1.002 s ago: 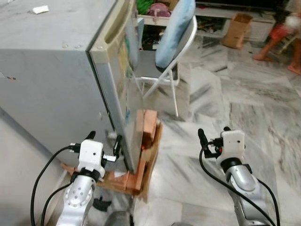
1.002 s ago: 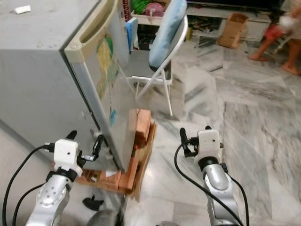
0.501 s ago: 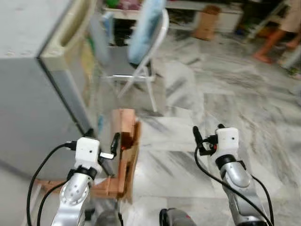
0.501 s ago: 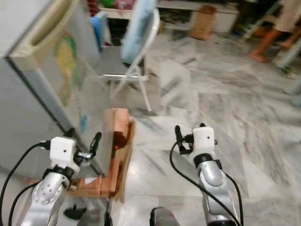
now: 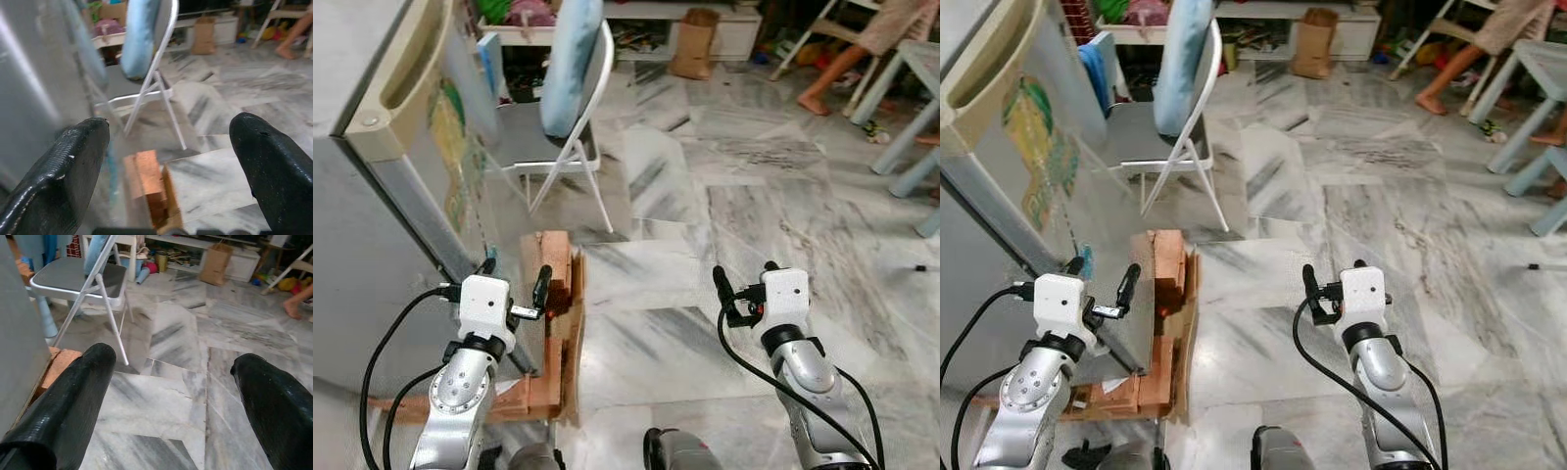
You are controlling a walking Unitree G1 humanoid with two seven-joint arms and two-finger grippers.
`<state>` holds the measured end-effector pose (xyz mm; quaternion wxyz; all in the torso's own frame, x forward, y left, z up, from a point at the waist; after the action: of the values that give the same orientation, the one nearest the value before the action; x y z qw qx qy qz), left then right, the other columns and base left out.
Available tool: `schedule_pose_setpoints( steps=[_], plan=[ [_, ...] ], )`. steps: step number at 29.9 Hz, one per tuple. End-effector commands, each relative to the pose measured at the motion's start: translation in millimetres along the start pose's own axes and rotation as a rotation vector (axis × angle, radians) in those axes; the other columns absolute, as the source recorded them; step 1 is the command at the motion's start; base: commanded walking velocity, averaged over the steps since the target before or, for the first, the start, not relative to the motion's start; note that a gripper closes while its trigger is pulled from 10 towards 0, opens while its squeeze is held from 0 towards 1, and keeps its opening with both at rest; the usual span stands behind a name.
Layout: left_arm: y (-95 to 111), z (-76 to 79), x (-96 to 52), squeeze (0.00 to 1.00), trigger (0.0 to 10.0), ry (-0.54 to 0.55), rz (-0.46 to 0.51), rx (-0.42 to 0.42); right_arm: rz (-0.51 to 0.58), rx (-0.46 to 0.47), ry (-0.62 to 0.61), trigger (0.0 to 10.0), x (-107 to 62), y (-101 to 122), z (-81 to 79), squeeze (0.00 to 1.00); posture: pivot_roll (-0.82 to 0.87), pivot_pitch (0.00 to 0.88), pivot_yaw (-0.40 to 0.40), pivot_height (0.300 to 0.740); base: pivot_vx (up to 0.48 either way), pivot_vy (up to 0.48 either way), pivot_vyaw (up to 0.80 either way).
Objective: Restocking fridge
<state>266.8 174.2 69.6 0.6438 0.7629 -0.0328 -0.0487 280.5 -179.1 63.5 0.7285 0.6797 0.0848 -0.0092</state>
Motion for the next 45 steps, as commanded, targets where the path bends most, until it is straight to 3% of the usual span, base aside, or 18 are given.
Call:
schedule_pose_setpoints(
  steps=[1,4,9,14,17,23,25,28,32,40,45],
  plan=[
    [-4.0,-10.9,-2.1,0.0,10.0,0.067,-0.019,0.023,-0.004,0.006,-0.006,10.0,-0.2,1.0,1.7,0.0,0.09,0.09,-0.002,0.74,0.0,0.0,0.0],
    [-3.7,-22.7,-3.0,0.0,10.0,0.147,-0.021,0.018,-0.007,0.008,-0.005,10.0,-0.4,0.4,1.4,0.0,0.09,0.092,-0.002,0.74,0.0,0.0,0.0],
    [1.2,-30.6,-2.7,0.0,10.0,0.176,0.001,0.043,-0.015,0.012,-0.001,10.0,-0.2,-1.3,0.7,0.0,0.08,0.091,-0.004,0.74,0.0,0.0,0.0],
    [-6.3,-12.6,-7.5,0.0,10.0,0.032,-0.041,-0.015,-0.031,0.028,0.011,10.0,0.5,-3.3,0.3,0.0,0.09,0.091,-0.003,0.74,0.0,0.0,0.0],
    [-18.8,-0.7,-21.1,0.0,10.0,-0.043,-0.092,-0.01,-0.042,0.033,0.019,10.0,1.1,-4.8,-0.3,0.0,0.09,0.091,-0.003,0.74,0.0,0.0,0.0],
    [-23.2,-8.8,-25.0,0.0,10.0,-0.004,-0.11,0.0,-0.053,0.038,0.025,10.0,2.0,-6.2,-0.4,0.0,0.09,0.091,-0.007,0.74,0.0,0.0,0.0],
    [-22.1,-18.9,-22.7,0.0,10.0,0.044,-0.108,0.02,-0.062,0.04,0.033,10.0,3.1,-7.1,-1.2,0.0,0.1,0.089,-0.009,0.74,0.0,0.0,0.0],
    [-18.7,-21.4,-17.7,0.0,10.0,0.051,-0.094,0.026,-0.066,0.04,0.038,10.0,3.7,-7.3,-1.5,0.0,0.09,0.089,-0.01,0.74,0.0,0.0,0.0],
    [-11.4,-32.1,-2.6,0.0,10.0,0.102,-0.066,0.067,-0.009,-0.022,0.071,10.0,0.3,2.1,-7.3,0.0,0.09,0.085,-0.01,0.74,0.0,0.0,0.0],
    [-6.5,-48.6,9.1,0.0,10.0,0.168,-0.051,0.109,-0.018,-0.005,0.083,10.0,-6.1,1.9,-5.0,0.0,0.08,0.082,-0.006,0.74,0.0,0.0,0.0],
    [-12.0,-51.7,4.2,0.0,10.0,0.162,-0.08,0.122,-0.023,-0.005,0.088,10.0,-7.3,-0.3,-5.9,0.0,0.08,0.08,-0.004,0.74,0.0,0.0,0.0]
  ],
)
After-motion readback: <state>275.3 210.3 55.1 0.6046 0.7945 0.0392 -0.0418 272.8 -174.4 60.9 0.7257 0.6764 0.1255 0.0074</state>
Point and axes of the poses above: a point about 5 cm out from each wrist's last joint towards the gripper, its own x axis pointing out of the wrist towards the gripper, its own y axis along the axis of the wrist's last joint, z = x × y, the point moved 3 cm from there along x, pointing out of the wrist towards the gripper, and after that the axes turned 2 degrees about x, right-handed, at the moved point
